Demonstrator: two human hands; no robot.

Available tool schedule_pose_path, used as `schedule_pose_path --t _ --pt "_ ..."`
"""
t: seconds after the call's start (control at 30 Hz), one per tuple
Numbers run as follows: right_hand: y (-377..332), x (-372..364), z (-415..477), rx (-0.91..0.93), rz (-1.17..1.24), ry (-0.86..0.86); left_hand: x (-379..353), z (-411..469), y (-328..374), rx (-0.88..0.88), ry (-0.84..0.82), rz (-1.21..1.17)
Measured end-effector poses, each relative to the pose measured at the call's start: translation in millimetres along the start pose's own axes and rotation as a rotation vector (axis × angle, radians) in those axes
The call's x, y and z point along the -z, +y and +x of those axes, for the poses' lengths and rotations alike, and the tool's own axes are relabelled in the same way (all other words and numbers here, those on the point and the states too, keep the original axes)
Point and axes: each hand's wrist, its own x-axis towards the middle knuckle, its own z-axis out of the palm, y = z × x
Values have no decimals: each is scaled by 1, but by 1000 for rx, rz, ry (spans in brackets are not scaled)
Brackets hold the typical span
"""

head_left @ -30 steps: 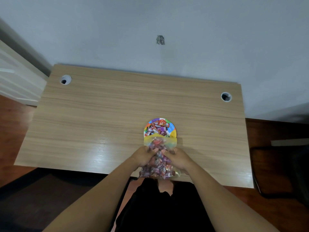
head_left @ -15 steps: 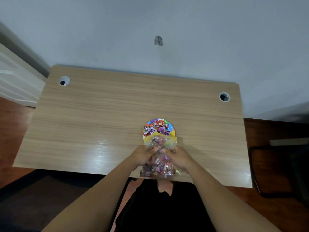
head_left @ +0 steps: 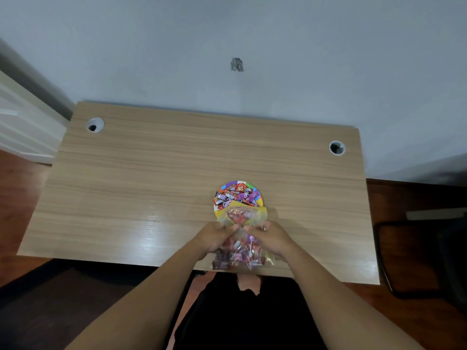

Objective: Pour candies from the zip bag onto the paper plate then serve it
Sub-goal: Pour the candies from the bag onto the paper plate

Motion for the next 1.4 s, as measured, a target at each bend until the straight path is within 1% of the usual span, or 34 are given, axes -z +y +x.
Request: schedule_pose_path --t 0.2,0.6,0.87,1.03,1.17,1.3,1.4 --pt "-10 7 -8 -19 -10 -28 6 -1 -3 27 -36 -52" --pt "-14 11 -4 -41 -33 -21 16 -12 2 41 -79 -162" --pt "-21 12 -6 -4 -32 -30 22 -19 6 48 -127 -173" --pt "-24 13 -8 30 -40 -64 28 -25 6 21 -166 -189" --pt "-26 14 -8 22 -57 -59 32 -31 9 11 -204 -245" --pt "-31 13 -8 38 -61 -55 33 -42 18 -11 -202 -281" --pt "-38 14 -9 40 -76 -61 37 -39 16 -53 -152 -358"
